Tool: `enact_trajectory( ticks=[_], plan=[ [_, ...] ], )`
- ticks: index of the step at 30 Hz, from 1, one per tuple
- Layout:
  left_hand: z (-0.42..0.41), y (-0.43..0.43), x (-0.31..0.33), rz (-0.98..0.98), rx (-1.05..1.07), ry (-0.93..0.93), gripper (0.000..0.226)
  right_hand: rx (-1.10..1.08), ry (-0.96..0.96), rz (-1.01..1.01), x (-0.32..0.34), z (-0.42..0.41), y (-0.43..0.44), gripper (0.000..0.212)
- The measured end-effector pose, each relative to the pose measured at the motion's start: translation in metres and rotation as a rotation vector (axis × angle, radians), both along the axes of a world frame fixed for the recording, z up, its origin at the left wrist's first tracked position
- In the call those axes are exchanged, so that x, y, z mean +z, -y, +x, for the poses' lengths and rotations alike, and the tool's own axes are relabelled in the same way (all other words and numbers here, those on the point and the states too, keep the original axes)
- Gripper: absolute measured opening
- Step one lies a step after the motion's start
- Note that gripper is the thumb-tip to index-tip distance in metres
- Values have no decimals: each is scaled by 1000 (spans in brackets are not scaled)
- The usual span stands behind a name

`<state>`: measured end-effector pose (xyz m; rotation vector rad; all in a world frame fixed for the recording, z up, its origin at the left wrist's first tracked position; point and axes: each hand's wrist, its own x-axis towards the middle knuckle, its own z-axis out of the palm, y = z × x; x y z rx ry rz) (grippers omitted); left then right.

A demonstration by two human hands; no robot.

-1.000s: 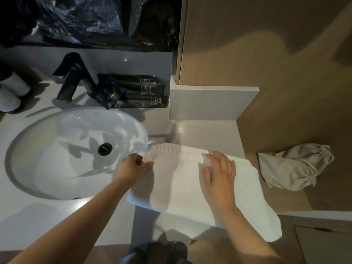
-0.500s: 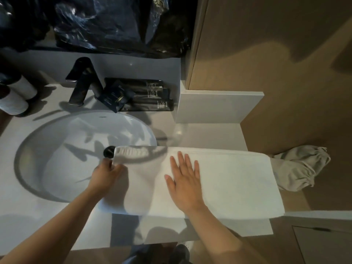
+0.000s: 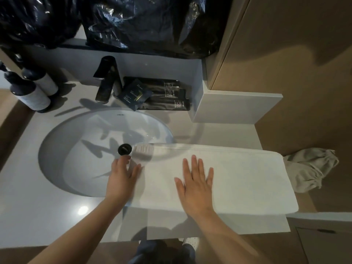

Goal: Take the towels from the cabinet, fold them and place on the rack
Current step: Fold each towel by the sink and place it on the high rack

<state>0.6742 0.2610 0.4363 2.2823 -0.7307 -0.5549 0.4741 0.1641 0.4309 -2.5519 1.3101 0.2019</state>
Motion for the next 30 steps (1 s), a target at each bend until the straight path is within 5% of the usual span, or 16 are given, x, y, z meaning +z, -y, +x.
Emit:
enact_trajectory(
  ticks=[8,16,30],
  plan=[
    [10,-2,2,0,110,-180,26,-25,217,37,19,16,33,56],
    [16,-8,5,-49,117,-398,17,64,167,51,23,56,74,42],
    [-9,-17,-3,-18,-51,-168,14,-114,190,49,14,79,98,20]
  ],
)
